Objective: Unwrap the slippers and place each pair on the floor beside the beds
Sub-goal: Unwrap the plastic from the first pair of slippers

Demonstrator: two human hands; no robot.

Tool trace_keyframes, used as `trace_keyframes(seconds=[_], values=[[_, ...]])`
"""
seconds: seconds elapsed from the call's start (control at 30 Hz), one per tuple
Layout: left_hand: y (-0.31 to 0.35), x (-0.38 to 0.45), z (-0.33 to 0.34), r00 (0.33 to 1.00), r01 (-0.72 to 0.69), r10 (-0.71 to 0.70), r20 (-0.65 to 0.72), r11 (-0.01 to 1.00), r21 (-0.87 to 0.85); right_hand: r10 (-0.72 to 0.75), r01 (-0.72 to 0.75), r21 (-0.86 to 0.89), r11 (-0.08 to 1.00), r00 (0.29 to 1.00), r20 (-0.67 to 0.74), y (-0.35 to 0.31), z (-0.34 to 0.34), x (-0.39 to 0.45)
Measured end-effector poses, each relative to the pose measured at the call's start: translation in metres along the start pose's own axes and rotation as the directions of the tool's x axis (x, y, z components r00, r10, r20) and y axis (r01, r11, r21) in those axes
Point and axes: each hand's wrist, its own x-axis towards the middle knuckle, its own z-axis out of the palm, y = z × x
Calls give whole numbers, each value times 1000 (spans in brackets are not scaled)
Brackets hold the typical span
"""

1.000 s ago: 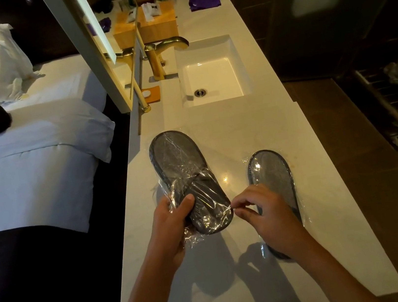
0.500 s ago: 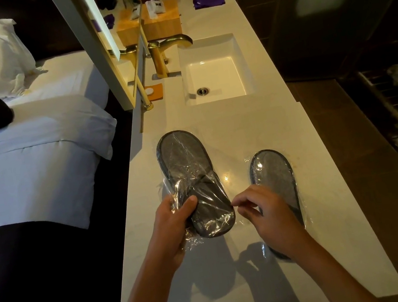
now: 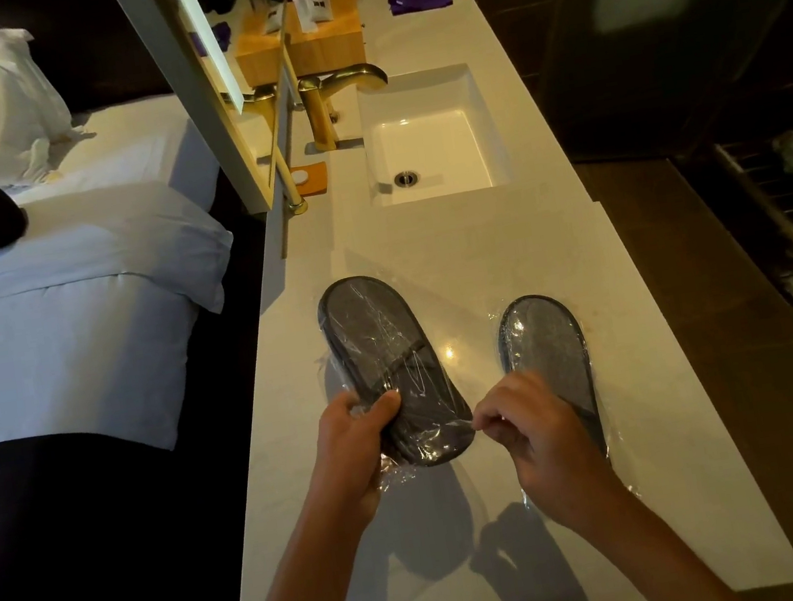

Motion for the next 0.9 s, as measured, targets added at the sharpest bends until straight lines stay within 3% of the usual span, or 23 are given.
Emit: trace_keyframes(seconds=[0.2, 0.37, 0.5, 0.7, 0.9], values=[[-1, 2, -3, 999, 25, -26, -32, 999, -28, -9, 9, 11, 1000, 999, -39, 0, -7, -5], [1, 5, -15, 997, 12, -15, -78, 999, -32, 121, -120, 17, 993, 990, -68, 5, -19, -6], [1, -2, -13, 999, -26, 26, -31, 1000, 3, 157, -152, -59, 987, 982, 101, -1, -14, 2], [-1, -9, -1, 998, -62, 64, -15, 994, 90, -39, 113, -236, 965, 953, 300, -9, 4, 16], [-2, -11, -1, 998, -51, 54, -24, 992, 116, -63, 162, -260, 952, 933, 353, -12, 8, 18]])
